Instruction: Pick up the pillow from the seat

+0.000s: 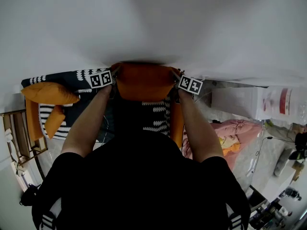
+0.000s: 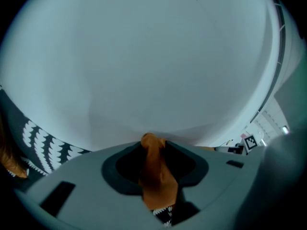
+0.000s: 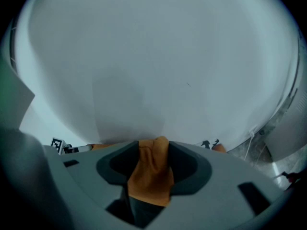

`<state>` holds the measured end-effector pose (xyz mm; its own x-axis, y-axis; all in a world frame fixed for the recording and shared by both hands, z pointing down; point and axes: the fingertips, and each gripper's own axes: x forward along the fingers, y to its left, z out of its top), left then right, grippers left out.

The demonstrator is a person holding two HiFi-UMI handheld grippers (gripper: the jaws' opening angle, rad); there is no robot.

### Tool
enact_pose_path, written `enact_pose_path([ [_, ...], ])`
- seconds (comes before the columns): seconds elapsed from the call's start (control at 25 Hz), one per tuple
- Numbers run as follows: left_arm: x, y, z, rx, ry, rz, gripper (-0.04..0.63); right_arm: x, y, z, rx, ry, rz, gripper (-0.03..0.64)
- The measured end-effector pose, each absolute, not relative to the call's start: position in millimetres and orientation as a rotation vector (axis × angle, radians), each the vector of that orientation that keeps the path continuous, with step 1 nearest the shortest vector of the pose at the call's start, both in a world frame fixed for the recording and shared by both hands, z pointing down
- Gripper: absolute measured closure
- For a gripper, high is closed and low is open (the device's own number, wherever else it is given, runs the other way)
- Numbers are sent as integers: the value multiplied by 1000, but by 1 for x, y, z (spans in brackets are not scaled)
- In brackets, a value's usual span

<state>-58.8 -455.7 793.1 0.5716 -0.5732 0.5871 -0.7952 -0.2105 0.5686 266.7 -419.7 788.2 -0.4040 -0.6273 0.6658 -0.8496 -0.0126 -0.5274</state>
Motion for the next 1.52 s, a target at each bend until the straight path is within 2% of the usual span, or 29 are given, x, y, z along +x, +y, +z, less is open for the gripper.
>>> enact_pose_path([
  [0.52,-65,-432,779,1933,-1092,335,512,262,-395,772,1554,-2046,1357,522],
  [1.52,-75,-383,695,2111,-1069,212,533,256,-343,684,1557,-2205,1232,551],
])
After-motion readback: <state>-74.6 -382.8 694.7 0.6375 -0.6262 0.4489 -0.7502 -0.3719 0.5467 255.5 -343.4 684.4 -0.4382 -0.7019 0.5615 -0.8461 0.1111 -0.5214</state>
